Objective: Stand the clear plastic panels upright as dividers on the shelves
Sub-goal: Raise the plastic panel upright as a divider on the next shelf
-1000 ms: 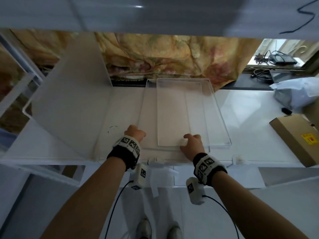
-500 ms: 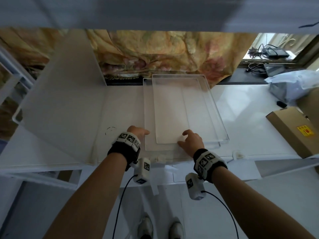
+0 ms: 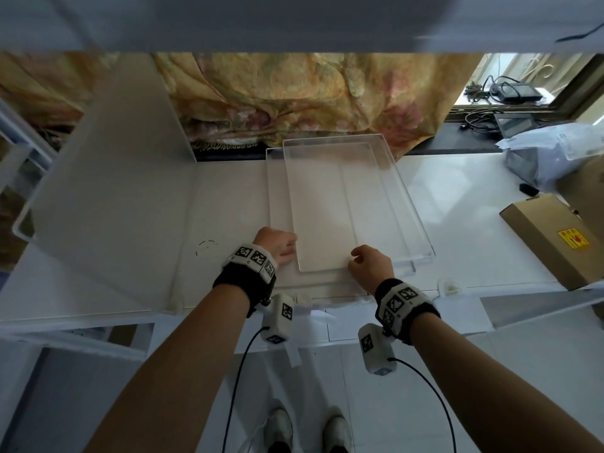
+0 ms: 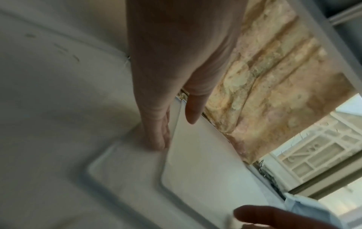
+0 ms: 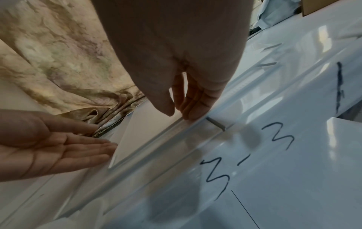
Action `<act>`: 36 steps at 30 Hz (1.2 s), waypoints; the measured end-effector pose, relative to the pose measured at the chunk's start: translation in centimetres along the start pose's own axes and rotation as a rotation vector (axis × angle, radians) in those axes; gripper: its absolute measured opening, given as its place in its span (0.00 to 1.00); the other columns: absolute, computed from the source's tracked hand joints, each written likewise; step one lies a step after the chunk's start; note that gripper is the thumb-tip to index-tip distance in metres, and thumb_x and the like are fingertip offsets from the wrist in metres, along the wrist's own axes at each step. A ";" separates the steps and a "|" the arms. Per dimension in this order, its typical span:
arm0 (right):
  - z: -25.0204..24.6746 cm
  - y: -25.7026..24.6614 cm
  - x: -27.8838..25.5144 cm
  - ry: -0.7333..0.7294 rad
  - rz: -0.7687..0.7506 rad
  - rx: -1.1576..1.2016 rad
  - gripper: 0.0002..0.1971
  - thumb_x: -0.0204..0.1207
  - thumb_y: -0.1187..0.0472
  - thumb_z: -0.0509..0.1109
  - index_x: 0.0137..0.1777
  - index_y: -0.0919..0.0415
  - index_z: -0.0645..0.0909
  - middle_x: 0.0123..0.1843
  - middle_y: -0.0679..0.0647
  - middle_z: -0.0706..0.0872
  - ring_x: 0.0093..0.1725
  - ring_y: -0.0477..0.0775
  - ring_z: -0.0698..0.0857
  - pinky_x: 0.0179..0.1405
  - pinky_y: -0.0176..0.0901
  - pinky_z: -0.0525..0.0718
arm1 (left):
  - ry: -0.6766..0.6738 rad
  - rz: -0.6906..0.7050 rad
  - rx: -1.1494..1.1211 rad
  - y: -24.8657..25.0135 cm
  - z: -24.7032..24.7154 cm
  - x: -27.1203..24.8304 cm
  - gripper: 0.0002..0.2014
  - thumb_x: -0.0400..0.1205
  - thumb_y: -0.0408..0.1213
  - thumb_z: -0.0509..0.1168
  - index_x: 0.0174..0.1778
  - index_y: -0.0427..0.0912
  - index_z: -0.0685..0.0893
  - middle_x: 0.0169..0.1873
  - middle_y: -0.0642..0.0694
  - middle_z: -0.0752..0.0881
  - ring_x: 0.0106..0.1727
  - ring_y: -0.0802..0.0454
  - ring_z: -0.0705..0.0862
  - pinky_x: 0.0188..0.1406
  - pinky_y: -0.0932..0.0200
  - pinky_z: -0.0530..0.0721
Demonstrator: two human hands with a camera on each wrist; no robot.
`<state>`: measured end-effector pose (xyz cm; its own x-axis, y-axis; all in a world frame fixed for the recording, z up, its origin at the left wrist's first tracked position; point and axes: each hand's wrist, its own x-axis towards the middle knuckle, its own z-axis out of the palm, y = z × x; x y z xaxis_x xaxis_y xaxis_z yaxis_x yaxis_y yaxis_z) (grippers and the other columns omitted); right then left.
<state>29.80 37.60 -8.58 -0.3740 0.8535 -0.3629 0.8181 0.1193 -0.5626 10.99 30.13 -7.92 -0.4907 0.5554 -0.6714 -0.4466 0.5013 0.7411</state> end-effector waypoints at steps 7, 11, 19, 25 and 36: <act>-0.1 0.5 0.0 0.020 -0.033 -0.021 0.17 0.82 0.67 0.58 0.67 0.64 0.81 0.62 0.63 0.87 0.63 0.64 0.83 0.63 0.51 0.82 | 0.053 -0.034 0.086 0.5 1.9 0.8 0.13 0.76 0.31 0.73 0.29 0.36 0.77 0.23 0.42 0.76 0.24 0.50 0.70 0.22 0.62 0.65; -0.4 0.6 -0.1 -0.001 -0.064 0.036 0.18 0.76 0.70 0.64 0.66 0.62 0.80 0.52 0.55 0.85 0.52 0.56 0.82 0.55 0.45 0.83 | 0.035 -0.034 0.132 0.8 2.4 1.0 0.18 0.75 0.36 0.75 0.27 0.40 0.72 0.15 0.47 0.70 0.20 0.52 0.65 0.22 0.65 0.62; -2.7 0.2 -1.0 0.122 -0.170 -0.053 0.25 0.77 0.59 0.72 0.72 0.57 0.70 0.65 0.60 0.75 0.50 0.61 0.83 0.52 0.48 0.81 | -0.073 0.204 0.119 4.4 2.1 -2.5 0.17 0.79 0.27 0.69 0.28 0.42 0.71 0.20 0.48 0.71 0.18 0.57 0.69 0.17 0.67 0.73; -4.2 -2.2 -1.7 0.188 -0.043 -0.256 0.25 0.81 0.46 0.65 0.72 0.59 0.68 0.67 0.61 0.72 0.58 0.68 0.83 0.55 0.56 0.82 | -0.147 0.377 0.095 9.1 1.7 -7.3 0.11 0.79 0.27 0.67 0.31 0.40 0.77 0.15 0.50 0.74 0.20 0.55 0.72 0.20 0.64 0.78; -4.0 -8.6 -4.5 0.319 -0.320 -0.196 0.17 0.84 0.56 0.58 0.70 0.59 0.74 0.57 0.66 0.88 0.54 0.72 0.85 0.50 0.55 0.81 | -0.337 0.544 -0.013 12.1 2.1 -12.0 0.09 0.83 0.44 0.65 0.45 0.42 0.80 0.37 0.42 0.80 0.39 0.47 0.80 0.37 0.56 0.82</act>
<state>26.20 34.74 0.90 -0.4925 0.8676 0.0683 0.7621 0.4679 -0.4476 13.07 30.96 9.13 -0.3888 0.9074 -0.1597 -0.2102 0.0815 0.9743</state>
